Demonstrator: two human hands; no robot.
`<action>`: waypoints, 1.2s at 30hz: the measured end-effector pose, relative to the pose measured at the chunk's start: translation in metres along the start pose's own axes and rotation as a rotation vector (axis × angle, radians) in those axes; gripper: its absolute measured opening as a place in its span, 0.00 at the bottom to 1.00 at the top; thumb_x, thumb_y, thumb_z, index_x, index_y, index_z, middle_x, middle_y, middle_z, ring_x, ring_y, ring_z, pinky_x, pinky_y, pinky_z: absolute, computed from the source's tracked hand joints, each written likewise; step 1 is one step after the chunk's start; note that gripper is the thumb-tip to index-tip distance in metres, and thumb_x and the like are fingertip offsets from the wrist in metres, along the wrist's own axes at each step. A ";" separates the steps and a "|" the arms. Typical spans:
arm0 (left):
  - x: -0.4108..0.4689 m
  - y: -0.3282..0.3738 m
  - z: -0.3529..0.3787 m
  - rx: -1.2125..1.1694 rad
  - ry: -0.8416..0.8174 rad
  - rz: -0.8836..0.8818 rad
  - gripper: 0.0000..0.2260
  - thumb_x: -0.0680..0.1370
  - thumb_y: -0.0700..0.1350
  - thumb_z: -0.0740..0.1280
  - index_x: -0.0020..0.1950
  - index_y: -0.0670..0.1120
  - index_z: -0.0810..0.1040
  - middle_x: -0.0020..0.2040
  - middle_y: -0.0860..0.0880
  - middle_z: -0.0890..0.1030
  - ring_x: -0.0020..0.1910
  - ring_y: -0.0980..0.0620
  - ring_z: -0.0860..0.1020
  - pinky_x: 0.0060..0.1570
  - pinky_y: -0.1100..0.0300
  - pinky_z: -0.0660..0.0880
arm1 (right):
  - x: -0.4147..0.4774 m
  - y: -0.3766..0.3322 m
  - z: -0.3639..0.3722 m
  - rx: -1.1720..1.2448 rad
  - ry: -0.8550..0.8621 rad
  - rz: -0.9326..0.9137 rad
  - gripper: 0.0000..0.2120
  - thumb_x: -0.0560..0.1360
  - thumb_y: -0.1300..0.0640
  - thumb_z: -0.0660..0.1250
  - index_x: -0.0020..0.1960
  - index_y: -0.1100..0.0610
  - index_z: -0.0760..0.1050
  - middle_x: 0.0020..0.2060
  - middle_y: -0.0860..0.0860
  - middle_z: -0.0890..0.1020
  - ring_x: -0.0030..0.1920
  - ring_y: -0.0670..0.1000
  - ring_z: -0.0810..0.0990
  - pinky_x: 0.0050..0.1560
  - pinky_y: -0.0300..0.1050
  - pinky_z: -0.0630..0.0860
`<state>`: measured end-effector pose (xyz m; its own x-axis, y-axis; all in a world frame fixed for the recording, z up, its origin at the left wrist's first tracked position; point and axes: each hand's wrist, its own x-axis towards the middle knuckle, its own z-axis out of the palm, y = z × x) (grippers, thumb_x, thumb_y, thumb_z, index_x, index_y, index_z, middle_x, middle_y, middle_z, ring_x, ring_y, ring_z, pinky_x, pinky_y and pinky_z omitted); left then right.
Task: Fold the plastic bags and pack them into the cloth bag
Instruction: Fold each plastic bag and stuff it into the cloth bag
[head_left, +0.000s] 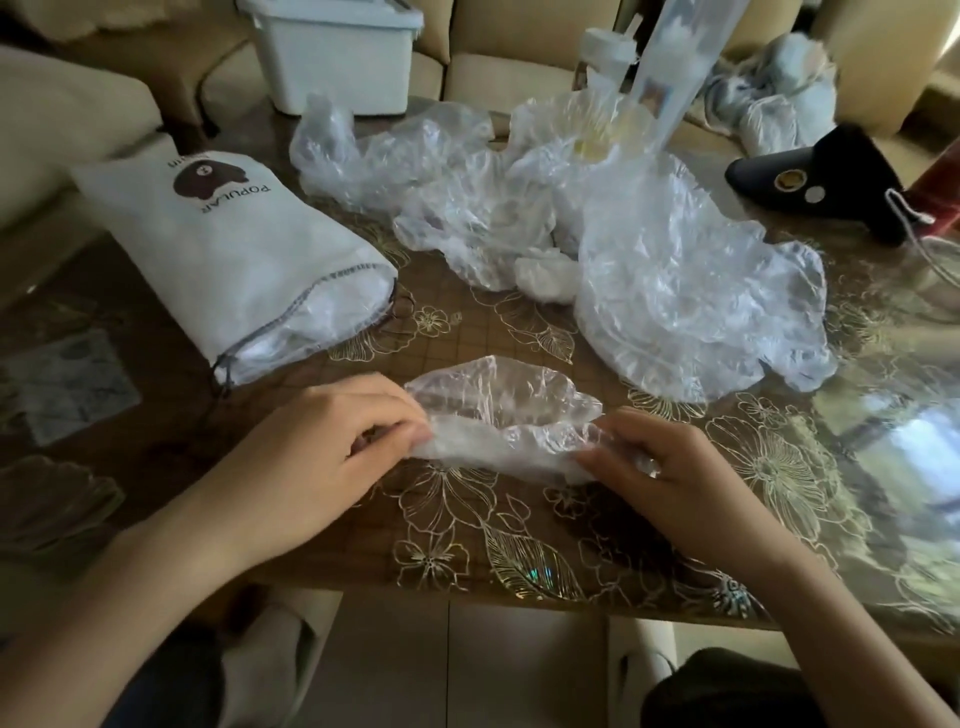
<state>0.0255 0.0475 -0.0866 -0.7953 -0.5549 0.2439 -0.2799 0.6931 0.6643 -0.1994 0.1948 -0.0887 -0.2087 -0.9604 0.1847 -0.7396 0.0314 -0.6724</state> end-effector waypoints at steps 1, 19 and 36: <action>0.002 0.000 0.002 -0.026 0.026 -0.013 0.17 0.74 0.58 0.58 0.49 0.51 0.82 0.47 0.61 0.78 0.48 0.62 0.77 0.48 0.67 0.74 | 0.001 -0.002 0.001 0.015 0.023 0.024 0.14 0.73 0.44 0.63 0.31 0.46 0.67 0.28 0.39 0.71 0.29 0.41 0.66 0.32 0.32 0.63; 0.027 0.002 0.015 0.352 0.112 -0.341 0.23 0.77 0.60 0.58 0.28 0.46 0.72 0.19 0.52 0.67 0.16 0.58 0.64 0.21 0.67 0.57 | 0.034 -0.007 0.015 -0.569 0.159 0.330 0.18 0.78 0.42 0.57 0.38 0.54 0.73 0.28 0.47 0.74 0.30 0.50 0.73 0.31 0.41 0.65; 0.039 0.013 0.000 0.592 0.366 -0.239 0.11 0.78 0.51 0.65 0.44 0.44 0.78 0.39 0.45 0.81 0.35 0.45 0.77 0.31 0.57 0.71 | 0.029 0.004 0.029 -0.582 0.348 0.278 0.12 0.79 0.47 0.60 0.47 0.56 0.72 0.45 0.50 0.79 0.40 0.53 0.76 0.34 0.43 0.64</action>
<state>-0.0087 0.0350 -0.0684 -0.4744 -0.7685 0.4294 -0.7490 0.6086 0.2619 -0.1898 0.1589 -0.1069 -0.5577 -0.7551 0.3447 -0.8298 0.4961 -0.2556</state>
